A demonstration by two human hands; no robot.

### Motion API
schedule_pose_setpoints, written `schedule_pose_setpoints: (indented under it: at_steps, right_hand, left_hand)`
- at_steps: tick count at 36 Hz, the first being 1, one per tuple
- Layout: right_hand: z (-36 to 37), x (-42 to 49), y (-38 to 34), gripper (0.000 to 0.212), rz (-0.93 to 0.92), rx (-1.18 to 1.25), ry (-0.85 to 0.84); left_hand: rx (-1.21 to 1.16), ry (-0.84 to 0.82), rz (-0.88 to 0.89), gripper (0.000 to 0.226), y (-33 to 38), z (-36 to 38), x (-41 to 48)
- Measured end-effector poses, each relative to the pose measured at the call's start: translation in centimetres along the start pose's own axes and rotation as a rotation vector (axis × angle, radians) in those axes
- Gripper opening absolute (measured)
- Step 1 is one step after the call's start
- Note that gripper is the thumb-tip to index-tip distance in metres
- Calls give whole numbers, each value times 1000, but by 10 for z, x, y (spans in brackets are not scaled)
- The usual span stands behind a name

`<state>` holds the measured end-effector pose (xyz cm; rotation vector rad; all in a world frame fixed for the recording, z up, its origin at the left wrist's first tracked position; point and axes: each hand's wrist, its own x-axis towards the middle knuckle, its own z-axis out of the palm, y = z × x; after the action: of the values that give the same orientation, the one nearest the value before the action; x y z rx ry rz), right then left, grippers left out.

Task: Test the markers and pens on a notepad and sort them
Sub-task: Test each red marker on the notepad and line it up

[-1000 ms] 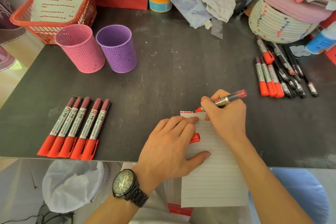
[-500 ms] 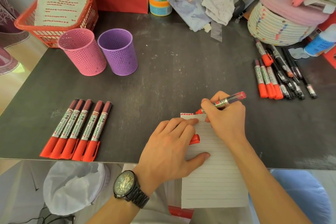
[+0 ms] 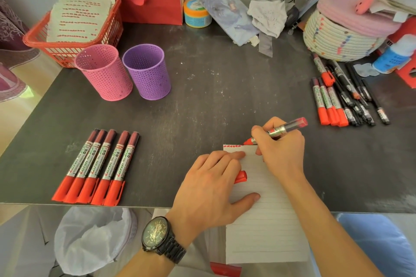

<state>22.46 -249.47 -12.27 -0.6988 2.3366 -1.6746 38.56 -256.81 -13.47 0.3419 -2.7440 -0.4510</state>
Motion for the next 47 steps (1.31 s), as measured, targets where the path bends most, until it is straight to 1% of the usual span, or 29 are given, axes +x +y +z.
schedule_pose_setpoints:
  at_steps: [3, 8, 13, 16, 17, 19, 21, 24, 26, 28, 30, 31, 33, 37, 41, 47]
  right_hand:
    - [-7, 3, 1, 25, 39, 155, 37]
    - [-13, 4, -8, 34, 86, 305, 39]
    - [-29, -2, -21, 30, 163, 462, 42]
    - [-46, -17, -30, 25, 197, 617, -13]
    - [-52, -23, -32, 26, 225, 678, -38]
    - [-64, -35, -35, 36, 279, 759, -85]
    - [-73, -48, -34, 39, 314, 774, -103]
    - [-79, -65, -28, 29, 364, 755, -68]
    - [-79, -72, -25, 22, 407, 760, -38]
    - [-78, -76, -24, 18, 446, 773, -9]
    - [-77, -78, -23, 15, 458, 779, 11]
    - [-77, -79, -23, 15, 458, 783, 19]
    - [-77, -81, -24, 16, 450, 789, 13]
    - [-75, -84, -24, 17, 438, 801, -34]
    - [-75, -85, -25, 21, 426, 798, -50]
    - [-77, -84, -27, 27, 357, 765, -61]
  left_hand:
    - [-3, -8, -13, 46, 0, 1, -1]
    - [-18, -8, -35, 43, 1, -2, -1]
    - [-20, -26, -72, 44, 0, -4, 0]
    - [-51, -63, -113, 49, -1, -6, 1]
    - [-68, -67, -127, 51, -1, -6, 2]
    - [-116, -60, -151, 48, -1, -8, 4]
    - [-199, -25, -173, 44, -2, -12, 5]
    - [-342, 55, -208, 39, -3, -19, 0]
    - [-397, 103, -215, 32, -4, -23, -3]
    - [-443, 124, -244, 33, -2, -27, -5]
    - [-465, 118, -274, 37, -1, -29, -6]
    - [-472, 105, -288, 40, 0, -31, -6]
    - [-491, 77, -305, 37, 2, -34, -7]
    - [-469, 84, -261, 33, 8, -41, -7]
    - [-506, 82, -323, 28, 8, -45, -1]
    - [-503, 121, -239, 22, 9, -47, 6]
